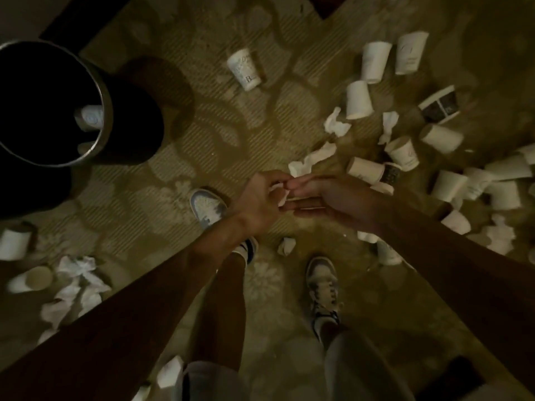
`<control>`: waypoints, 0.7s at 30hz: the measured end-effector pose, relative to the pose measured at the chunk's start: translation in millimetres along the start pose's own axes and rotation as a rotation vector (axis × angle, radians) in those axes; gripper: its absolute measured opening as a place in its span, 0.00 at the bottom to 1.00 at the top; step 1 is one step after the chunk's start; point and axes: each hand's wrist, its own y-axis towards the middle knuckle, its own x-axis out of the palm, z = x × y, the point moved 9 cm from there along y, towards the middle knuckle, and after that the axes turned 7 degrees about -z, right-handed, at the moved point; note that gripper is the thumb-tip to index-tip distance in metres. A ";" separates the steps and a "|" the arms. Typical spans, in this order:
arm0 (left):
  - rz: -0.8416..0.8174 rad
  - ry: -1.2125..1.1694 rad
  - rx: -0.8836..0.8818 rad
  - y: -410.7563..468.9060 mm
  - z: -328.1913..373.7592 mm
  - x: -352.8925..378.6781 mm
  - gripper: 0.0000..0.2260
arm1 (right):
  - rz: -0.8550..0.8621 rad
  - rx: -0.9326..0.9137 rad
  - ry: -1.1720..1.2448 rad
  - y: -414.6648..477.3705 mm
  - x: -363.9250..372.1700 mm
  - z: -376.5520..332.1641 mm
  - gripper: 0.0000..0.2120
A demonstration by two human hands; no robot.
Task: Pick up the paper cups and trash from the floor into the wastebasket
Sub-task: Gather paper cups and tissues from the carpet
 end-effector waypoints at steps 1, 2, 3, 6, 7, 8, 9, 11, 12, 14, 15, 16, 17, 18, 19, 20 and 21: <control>-0.005 0.002 -0.044 -1.8 -12.3 10.7 0.12 | 0.006 0.007 -0.016 -2.8 -4.2 14.2 0.10; 0.003 0.009 -0.092 -4.2 -26.4 20.5 0.13 | 0.022 0.013 -0.051 -4.8 -9.1 28.2 0.09; 0.024 0.025 -0.146 -6.7 -43.0 29.2 0.13 | 0.046 0.026 -0.091 -6.4 -15.6 43.2 0.08; 0.103 0.105 -0.247 -14.0 -95.8 55.4 0.11 | 0.122 0.078 -0.092 -13.0 -39.1 100.3 0.09; 0.122 0.097 -0.280 -16.3 -113.4 65.3 0.09 | 0.137 0.092 -0.097 -13.3 -46.5 119.3 0.10; 0.130 0.056 -0.312 -17.1 -132.3 77.9 0.08 | 0.152 0.113 -0.103 -12.4 -53.6 139.2 0.11; 0.148 0.017 -0.338 -17.0 -152.1 89.5 0.08 | 0.168 0.136 -0.101 -9.8 -60.2 159.4 0.11; 0.180 -0.022 -0.351 -16.7 -186.5 108.2 0.09 | 0.171 0.168 -0.083 0.4 -65.9 196.8 0.11; 0.184 -0.043 -0.349 -13.8 -203.0 116.4 0.10 | 0.172 0.174 -0.070 7.6 -69.0 213.5 0.10; 0.210 -0.065 -0.341 -6.4 -239.8 129.4 0.11 | 0.170 0.177 -0.077 28.5 -76.1 245.2 0.09; 0.220 -0.076 -0.343 -2.0 -259.8 136.2 0.11 | 0.170 0.177 -0.088 42.3 -79.9 260.6 0.09; 0.235 -0.090 -0.345 2.4 -278.5 141.1 0.11 | 0.171 0.174 -0.095 57.9 -83.9 274.0 0.09; 0.242 -0.101 -0.349 7.1 -295.1 145.7 0.09 | 0.181 0.171 -0.092 73.8 -88.3 286.3 0.08; 0.230 -0.103 -0.344 13.7 -308.6 150.5 0.07 | 0.199 0.171 -0.088 89.4 -93.5 296.3 0.08; 0.218 -0.102 -0.336 21.4 -320.9 154.4 0.08 | 0.217 0.169 -0.102 105.5 -98.4 304.0 0.07; 0.215 -0.108 -0.329 28.3 -332.2 156.6 0.11 | 0.236 0.165 -0.131 120.8 -103.3 310.2 0.06; 0.217 -0.109 -0.317 34.5 -340.0 157.2 0.13 | 0.260 0.153 -0.168 134.3 -108.4 313.8 0.05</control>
